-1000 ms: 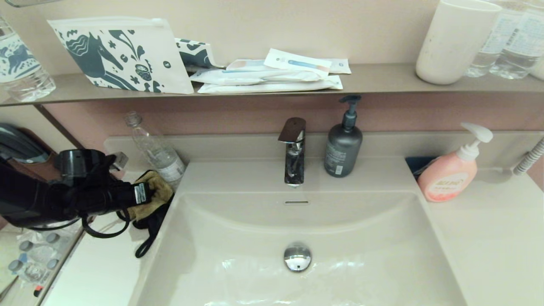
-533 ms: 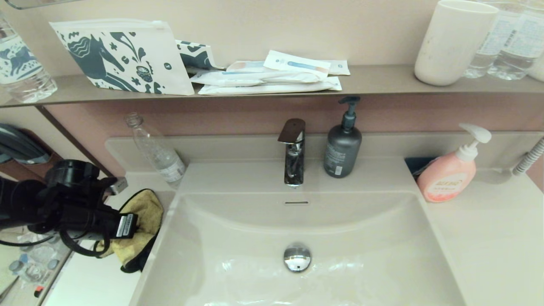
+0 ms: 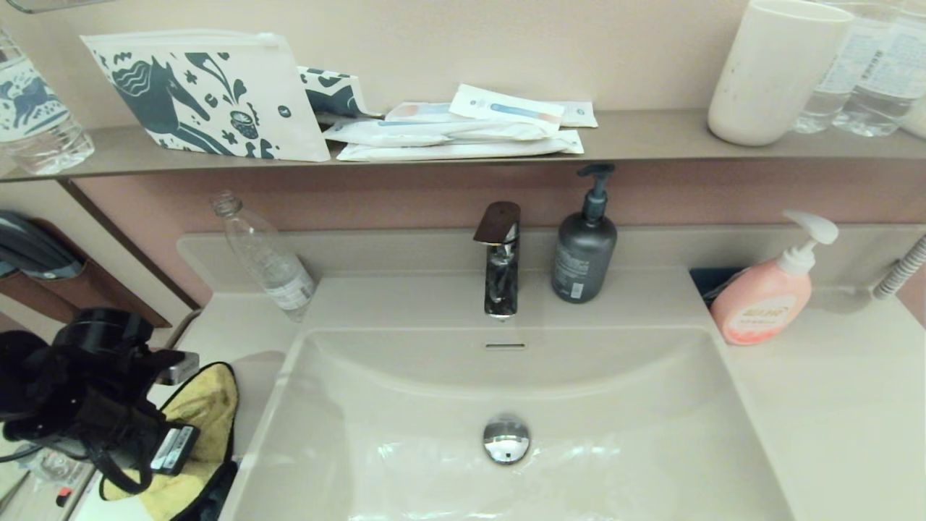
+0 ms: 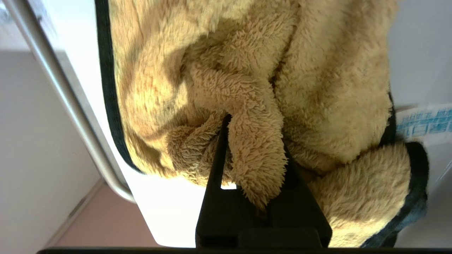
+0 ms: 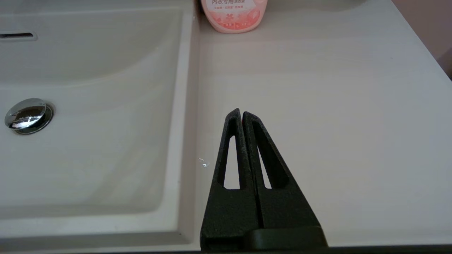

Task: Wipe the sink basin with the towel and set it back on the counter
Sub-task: Wipe the sink

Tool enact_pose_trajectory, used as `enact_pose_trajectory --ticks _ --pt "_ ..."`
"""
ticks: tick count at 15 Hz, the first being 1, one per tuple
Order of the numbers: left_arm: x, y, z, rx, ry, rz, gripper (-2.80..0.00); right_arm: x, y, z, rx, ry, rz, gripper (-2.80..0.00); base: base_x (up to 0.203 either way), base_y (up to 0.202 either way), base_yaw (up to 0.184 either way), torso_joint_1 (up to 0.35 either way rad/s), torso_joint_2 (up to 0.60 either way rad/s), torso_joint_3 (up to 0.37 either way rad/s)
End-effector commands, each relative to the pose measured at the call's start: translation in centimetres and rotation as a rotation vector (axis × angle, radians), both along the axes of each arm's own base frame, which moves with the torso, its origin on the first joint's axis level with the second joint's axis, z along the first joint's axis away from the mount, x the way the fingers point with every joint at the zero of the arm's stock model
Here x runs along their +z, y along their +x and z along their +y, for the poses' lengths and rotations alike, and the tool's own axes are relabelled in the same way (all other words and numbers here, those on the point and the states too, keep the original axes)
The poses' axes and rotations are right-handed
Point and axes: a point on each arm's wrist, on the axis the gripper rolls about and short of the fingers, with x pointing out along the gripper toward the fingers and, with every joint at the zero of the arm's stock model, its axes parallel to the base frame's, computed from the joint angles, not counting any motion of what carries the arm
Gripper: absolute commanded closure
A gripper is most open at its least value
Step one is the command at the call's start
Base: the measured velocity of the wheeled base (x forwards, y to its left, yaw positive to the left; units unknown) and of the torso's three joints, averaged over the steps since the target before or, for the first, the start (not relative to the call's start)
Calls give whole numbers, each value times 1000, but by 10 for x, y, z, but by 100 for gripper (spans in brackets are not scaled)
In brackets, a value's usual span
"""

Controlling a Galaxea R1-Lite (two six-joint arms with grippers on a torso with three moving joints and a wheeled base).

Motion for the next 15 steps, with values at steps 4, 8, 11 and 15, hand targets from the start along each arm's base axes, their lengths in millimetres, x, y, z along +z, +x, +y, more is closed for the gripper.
enact_pose_trajectory --ticks 4,8,11,15 --pt "43 -32 -27 -36 146 -157 0 0 0 0 -1 0 1 0 0 0 0 0 0 0" --pt "51 -71 -53 -39 346 -206 0 0 0 0 -1 0 1 0 0 0 0 0 0 0" --pt "60 -90 -56 -31 371 -279 0 0 0 0 -1 0 1 0 0 0 0 0 0 0" --pt "64 -113 -68 -121 330 -406 0 0 0 0 0 0 1 0 0 0 0 0 0 0"
